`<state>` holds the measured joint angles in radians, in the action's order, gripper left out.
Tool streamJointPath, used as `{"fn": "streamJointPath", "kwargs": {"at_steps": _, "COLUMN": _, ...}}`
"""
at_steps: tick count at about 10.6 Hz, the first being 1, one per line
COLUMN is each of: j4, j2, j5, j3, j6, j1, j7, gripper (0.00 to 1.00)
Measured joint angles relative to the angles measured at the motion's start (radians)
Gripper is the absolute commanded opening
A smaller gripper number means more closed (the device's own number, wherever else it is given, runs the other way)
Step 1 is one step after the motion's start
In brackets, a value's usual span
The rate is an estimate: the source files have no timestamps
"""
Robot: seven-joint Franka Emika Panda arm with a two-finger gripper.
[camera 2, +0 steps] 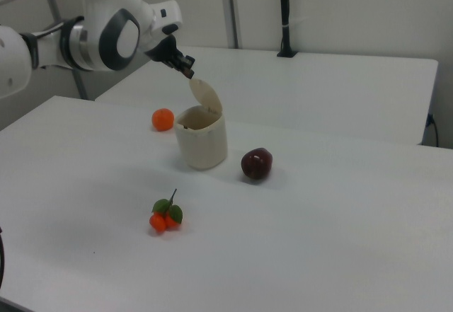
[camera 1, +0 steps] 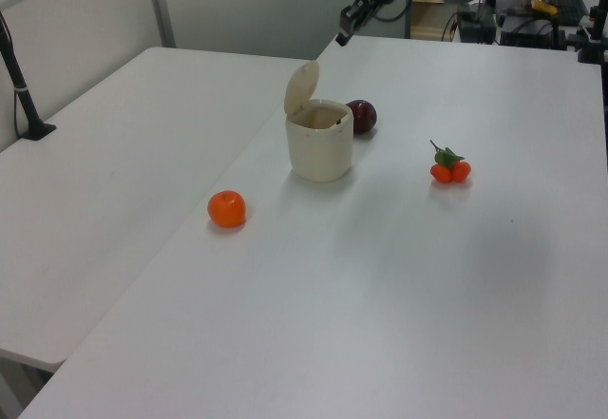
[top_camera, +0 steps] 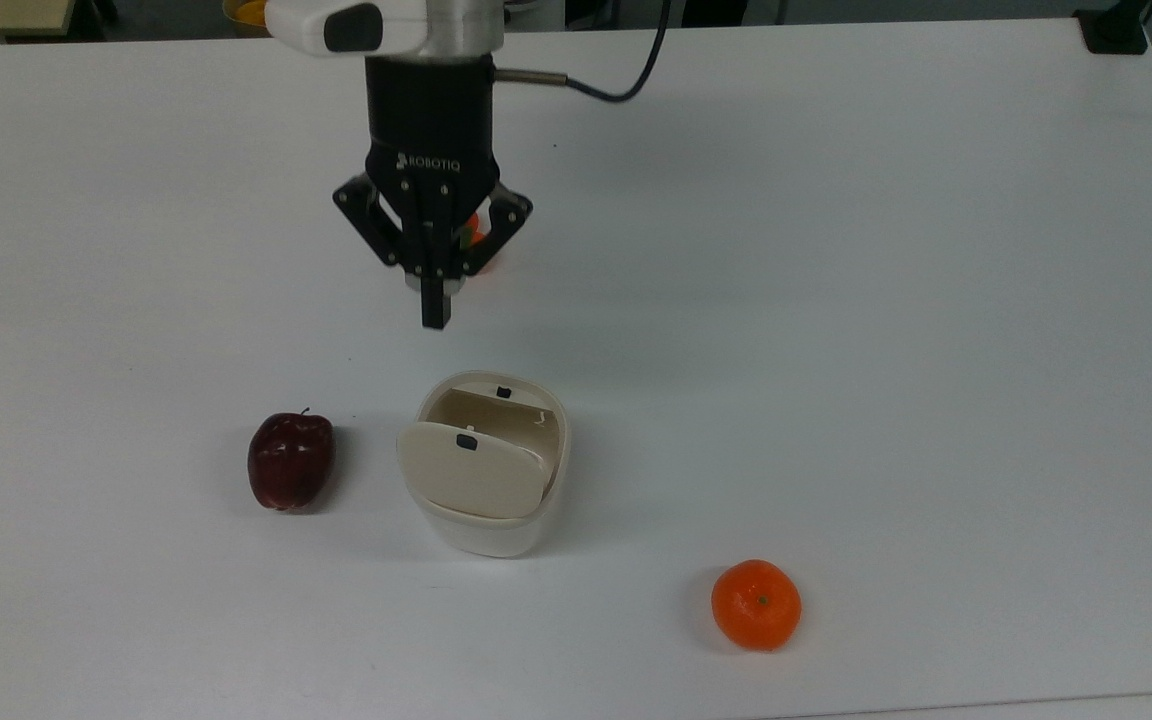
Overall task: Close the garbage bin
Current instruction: 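Lower the gripper fingertips against the raised lid's back edge, then push the lid forward and down onto the bin rim with the gripper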
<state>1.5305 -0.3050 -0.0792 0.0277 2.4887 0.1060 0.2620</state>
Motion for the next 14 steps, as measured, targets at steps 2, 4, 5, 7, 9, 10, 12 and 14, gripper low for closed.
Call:
{"fn": "streamJointPath", "kwargs": {"at_steps": 2, "j4": -0.001, "j2": -0.057, "j5": 0.0, "j3": 0.0, "j6": 0.176, "j1": -0.001, "j7": 0.001, "gripper": 0.0}}
{"fn": "streamJointPath", "kwargs": {"at_steps": 4, "j4": -0.002, "j2": -0.107, "j5": 0.0, "j3": 0.0, "j6": 0.32, "j1": -0.002, "j7": 0.001, "gripper": 0.0}}
{"fn": "streamJointPath", "kwargs": {"at_steps": 5, "j4": -0.002, "j2": -0.131, "j5": 0.0, "j3": 0.0, "j6": 0.393, "j1": -0.003, "j7": 0.001, "gripper": 0.0}}
{"fn": "streamJointPath", "kwargs": {"at_steps": 7, "j4": -0.002, "j2": -0.172, "j5": 0.0, "j3": 0.001, "j6": 0.498, "j1": -0.008, "j7": 0.001, "gripper": 0.0}}
{"fn": "streamJointPath", "kwargs": {"at_steps": 9, "j4": -0.002, "j2": -0.202, "j5": 0.0, "j3": 0.001, "j6": 0.56, "j1": -0.016, "j7": 0.001, "gripper": 0.0}}
{"fn": "streamJointPath", "kwargs": {"at_steps": 10, "j4": -0.003, "j2": -0.211, "j5": 0.0, "j3": 0.001, "j6": 0.569, "j1": -0.016, "j7": 0.001, "gripper": 0.0}}
{"fn": "streamJointPath", "kwargs": {"at_steps": 12, "j4": -0.004, "j2": -0.216, "j5": 0.0, "j3": 0.001, "j6": 0.569, "j1": -0.016, "j7": 0.001, "gripper": 0.0}}
{"fn": "streamJointPath", "kwargs": {"at_steps": 14, "j4": -0.006, "j2": -0.215, "j5": 0.0, "j3": 0.001, "j6": 0.548, "j1": -0.016, "j7": 0.001, "gripper": 0.0}}
